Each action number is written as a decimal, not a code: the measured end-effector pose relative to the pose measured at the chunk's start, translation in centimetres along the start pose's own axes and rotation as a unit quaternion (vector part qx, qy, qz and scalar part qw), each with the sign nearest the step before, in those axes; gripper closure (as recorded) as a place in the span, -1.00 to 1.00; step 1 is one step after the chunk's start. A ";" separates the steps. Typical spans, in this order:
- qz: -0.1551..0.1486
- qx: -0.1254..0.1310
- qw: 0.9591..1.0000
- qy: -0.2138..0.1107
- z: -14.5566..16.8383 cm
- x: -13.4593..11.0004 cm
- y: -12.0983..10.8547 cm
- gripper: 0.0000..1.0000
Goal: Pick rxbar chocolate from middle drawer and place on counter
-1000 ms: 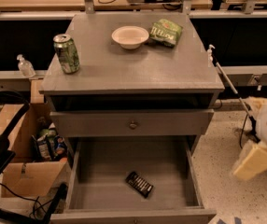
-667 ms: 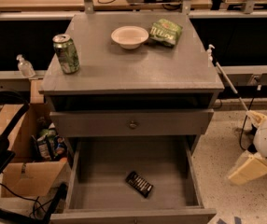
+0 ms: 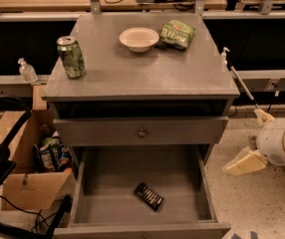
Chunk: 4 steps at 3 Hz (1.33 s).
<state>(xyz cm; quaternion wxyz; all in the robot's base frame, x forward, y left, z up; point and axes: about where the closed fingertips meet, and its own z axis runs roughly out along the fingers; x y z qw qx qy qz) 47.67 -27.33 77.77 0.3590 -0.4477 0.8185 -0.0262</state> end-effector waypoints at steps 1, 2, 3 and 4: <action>0.017 -0.024 0.999 -0.014 5.4 0.7 2.1 -1.00; 0.045 -0.050 0.997 -0.038 13.7 2.3 5.0 -1.00; 0.071 -0.066 0.994 -0.059 18.4 3.9 7.0 -1.00; 0.089 -0.100 0.989 -0.070 23.2 4.6 10.1 -1.00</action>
Offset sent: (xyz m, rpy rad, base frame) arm 0.0625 0.0679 -0.1869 0.1865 0.0730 0.0192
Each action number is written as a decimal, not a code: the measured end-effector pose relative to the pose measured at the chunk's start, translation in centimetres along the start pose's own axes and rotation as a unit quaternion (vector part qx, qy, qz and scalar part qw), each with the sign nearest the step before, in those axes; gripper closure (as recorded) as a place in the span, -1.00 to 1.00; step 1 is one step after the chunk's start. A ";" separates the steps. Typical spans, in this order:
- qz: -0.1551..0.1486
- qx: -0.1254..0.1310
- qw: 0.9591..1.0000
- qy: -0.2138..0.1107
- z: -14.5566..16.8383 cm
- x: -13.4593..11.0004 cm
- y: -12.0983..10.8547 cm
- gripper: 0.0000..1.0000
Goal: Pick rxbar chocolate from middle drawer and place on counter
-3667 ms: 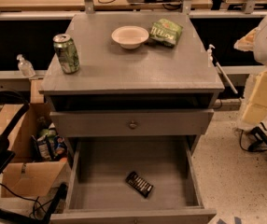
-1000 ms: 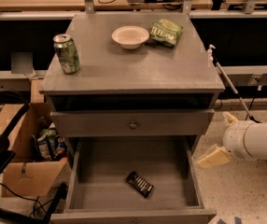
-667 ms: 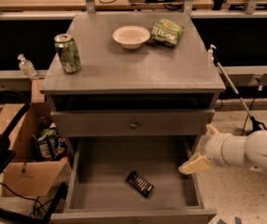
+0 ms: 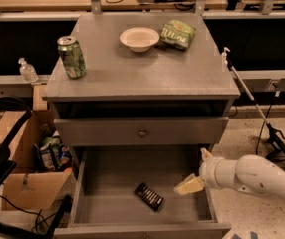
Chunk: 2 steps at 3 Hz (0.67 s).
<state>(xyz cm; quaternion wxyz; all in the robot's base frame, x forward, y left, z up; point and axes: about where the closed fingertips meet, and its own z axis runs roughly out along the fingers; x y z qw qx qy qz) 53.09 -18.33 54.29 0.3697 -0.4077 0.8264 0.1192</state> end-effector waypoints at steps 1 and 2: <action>0.006 -0.007 1.000 0.001 0.6 0.7 0.5 -1.00; 0.007 -0.016 1.000 0.003 1.9 0.8 1.0 -1.00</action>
Offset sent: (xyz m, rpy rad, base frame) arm 0.0021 0.0221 -0.0341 0.0220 0.0473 0.0217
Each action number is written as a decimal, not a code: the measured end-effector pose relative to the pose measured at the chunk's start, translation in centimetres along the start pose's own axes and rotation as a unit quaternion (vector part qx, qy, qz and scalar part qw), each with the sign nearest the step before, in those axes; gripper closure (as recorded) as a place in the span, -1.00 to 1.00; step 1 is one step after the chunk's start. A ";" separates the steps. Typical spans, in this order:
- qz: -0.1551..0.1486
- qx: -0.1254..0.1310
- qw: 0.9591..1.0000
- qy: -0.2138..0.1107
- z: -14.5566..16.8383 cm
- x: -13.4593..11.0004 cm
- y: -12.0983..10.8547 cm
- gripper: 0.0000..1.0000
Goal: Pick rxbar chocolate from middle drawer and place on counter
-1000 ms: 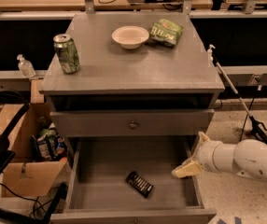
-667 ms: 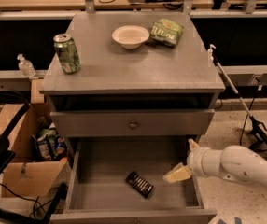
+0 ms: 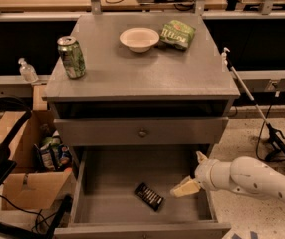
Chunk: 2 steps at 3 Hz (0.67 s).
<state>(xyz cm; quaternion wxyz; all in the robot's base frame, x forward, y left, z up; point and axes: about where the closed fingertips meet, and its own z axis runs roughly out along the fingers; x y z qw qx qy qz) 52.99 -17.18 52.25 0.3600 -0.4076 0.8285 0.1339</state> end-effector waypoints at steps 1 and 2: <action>0.013 -0.026 0.999 0.015 4.1 1.6 1.5 -1.00; 0.028 -0.058 0.997 0.037 8.7 3.4 3.1 -1.00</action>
Offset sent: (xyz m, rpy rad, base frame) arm 0.0091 0.0771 -0.1510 0.0227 0.2540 0.0644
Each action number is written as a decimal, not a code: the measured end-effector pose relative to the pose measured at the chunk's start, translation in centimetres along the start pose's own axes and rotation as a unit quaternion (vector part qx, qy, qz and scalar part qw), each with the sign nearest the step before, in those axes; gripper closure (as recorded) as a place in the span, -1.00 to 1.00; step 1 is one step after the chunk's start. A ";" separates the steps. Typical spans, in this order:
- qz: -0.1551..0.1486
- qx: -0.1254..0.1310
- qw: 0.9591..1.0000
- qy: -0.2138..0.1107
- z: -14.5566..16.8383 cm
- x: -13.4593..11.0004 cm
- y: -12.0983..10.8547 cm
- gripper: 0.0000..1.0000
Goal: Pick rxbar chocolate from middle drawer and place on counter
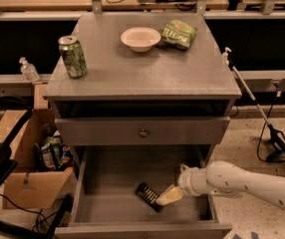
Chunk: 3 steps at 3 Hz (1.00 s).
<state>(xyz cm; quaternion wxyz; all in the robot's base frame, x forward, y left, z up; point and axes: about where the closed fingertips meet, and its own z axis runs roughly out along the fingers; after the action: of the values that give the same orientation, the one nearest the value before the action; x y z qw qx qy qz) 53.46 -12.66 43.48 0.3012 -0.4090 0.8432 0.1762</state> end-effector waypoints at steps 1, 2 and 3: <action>0.012 -0.017 1.000 0.023 3.5 1.4 0.4 -1.00; 0.021 -0.027 0.998 0.043 6.0 2.8 1.0 -1.00; 0.022 -0.032 0.997 0.061 8.1 3.8 2.2 -1.00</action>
Offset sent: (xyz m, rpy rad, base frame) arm -0.0007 0.0299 -0.0973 -0.0550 0.1626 0.0043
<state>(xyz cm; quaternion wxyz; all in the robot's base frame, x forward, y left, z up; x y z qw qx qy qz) 52.78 -9.13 34.94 0.2322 -0.4096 0.8628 0.1842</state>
